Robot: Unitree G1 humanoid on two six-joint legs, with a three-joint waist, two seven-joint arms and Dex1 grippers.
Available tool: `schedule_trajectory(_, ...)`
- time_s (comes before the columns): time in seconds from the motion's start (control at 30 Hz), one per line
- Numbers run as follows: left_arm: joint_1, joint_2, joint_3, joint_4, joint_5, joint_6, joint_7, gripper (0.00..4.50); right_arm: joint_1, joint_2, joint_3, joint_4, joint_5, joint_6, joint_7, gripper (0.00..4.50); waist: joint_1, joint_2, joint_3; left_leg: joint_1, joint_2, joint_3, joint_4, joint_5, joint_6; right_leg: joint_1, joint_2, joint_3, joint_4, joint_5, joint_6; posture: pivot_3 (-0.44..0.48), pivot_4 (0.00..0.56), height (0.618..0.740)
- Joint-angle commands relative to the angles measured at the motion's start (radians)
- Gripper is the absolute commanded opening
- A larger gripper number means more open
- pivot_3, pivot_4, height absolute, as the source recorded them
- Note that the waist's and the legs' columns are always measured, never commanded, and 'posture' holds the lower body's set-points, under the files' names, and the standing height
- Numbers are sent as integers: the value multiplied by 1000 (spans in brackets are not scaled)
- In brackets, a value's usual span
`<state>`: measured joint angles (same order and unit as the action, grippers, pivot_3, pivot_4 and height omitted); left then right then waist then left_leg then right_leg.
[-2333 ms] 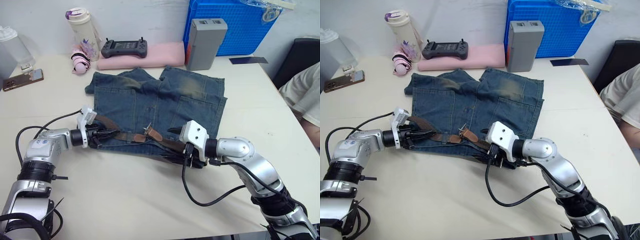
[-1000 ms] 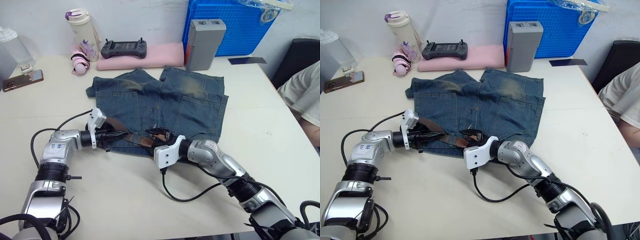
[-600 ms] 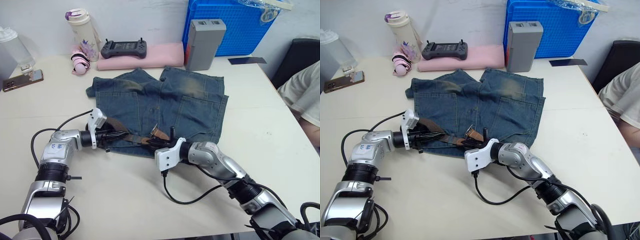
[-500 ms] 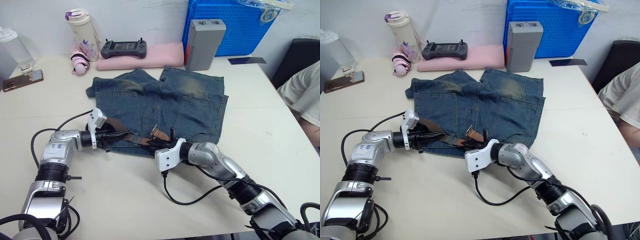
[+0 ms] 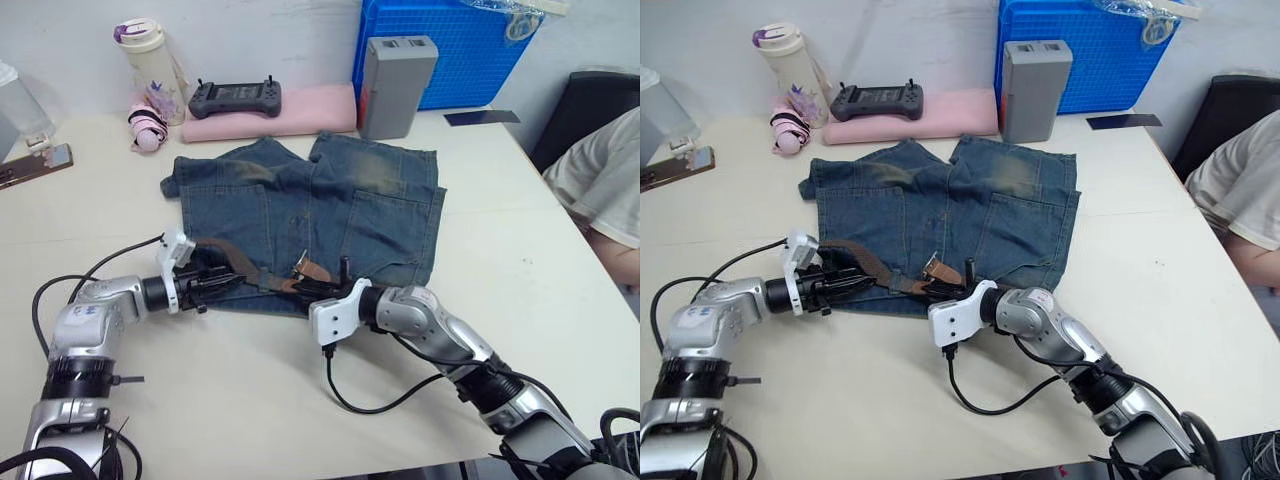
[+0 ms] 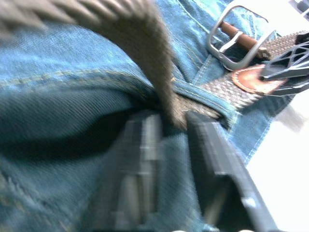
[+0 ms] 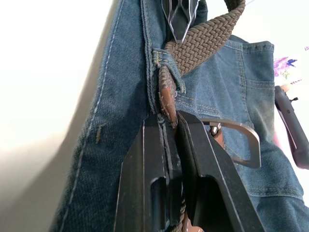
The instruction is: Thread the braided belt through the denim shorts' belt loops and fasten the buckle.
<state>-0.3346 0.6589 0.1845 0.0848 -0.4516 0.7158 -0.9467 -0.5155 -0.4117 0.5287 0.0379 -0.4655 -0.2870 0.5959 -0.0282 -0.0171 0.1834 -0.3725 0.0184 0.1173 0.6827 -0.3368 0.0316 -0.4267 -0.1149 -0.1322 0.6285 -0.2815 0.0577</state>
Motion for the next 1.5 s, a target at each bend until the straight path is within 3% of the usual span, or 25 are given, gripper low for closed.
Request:
schedule_trajectory(0.03,71,-5,34,-153,-37,62,76,43,11,-4,-29,-40,9,6,4,0,1,0,0,0,0,0,0,0,0,0,0,0,0,0,0,0,150,728)
schedule_trajectory(0.1,108,-13,35,-212,-38,89,124,43,15,-4,-30,-45,10,8,6,0,4,0,0,0,0,-1,0,0,0,0,0,0,0,0,0,0,150,728)
schedule_trajectory(0.3,208,-33,-53,-327,124,23,315,43,35,-14,-53,-84,43,12,27,0,3,0,0,1,0,-1,0,0,-1,1,-1,0,0,0,0,0,150,728)
schedule_trajectory(0.43,267,-37,-154,-336,235,-43,393,43,88,-68,-126,-238,128,52,87,0,13,2,-1,4,-1,-1,0,0,-1,3,-1,1,-1,0,0,0,150,728)
schedule_trajectory(0.7,325,-48,-230,-371,287,-81,433,43,128,-177,-273,-488,277,192,188,0,26,12,-7,14,0,0,-3,-3,-1,9,-2,2,-2,-1,-2,0,150,728)
schedule_trajectory(0.83,337,-42,-249,-356,324,-125,436,43,24,-194,-370,-481,342,303,202,0,26,14,-8,20,1,1,-4,-6,-2,15,-2,3,-4,-2,-3,0,150,728)
schedule_trajectory(1.0,311,-62,-158,-413,254,-164,414,43,-21,-184,-363,-439,340,320,196,0,28,14,-8,20,1,0,-6,-6,-2,14,-2,1,-5,-2,-4,0,150,728)
schedule_trajectory(1.13,258,-68,1,-526,5,-90,314,1362,-10,-173,-318,-407,310,295,189,0,25,13,-7,16,1,0,-7,-6,-2,12,-1,0,-6,-2,-4,0,150,728)
schedule_trajectory(1.23,196,-61,115,-596,-227,17,275,2812,-12,-168,-298,-372,291,274,180,0,24,8,-3,13,2,-1,-4,-6,-2,11,-1,-1,-6,-2,-4,0,150,728)
schedule_trajectory(1.3,169,-56,138,-611,-280,34,276,3637,-14,-163,-288,-353,280,261,174,0,24,8,-3,13,2,-1,-3,-6,-2,12,-1,-1,-6,-2,-4,0,150,728)
schedule_trajectory(1.37,131,-64,134,-607,-276,18,302,3637,-18,-156,-280,-338,272,250,169,0,24,8,-3,14,2,-1,-2,-6,-2,12,0,-1,-6,-2,-4,0,150,728)
schedule_trajectory(1.5,62,-104,0,-532,-88,-125,373,3637,-25,-149,-266,-326,264,237,165,0,25,8,-3,14,2,-1,-2,-6,-2,13,1,-1,-6,-2,-3,0,150,728)
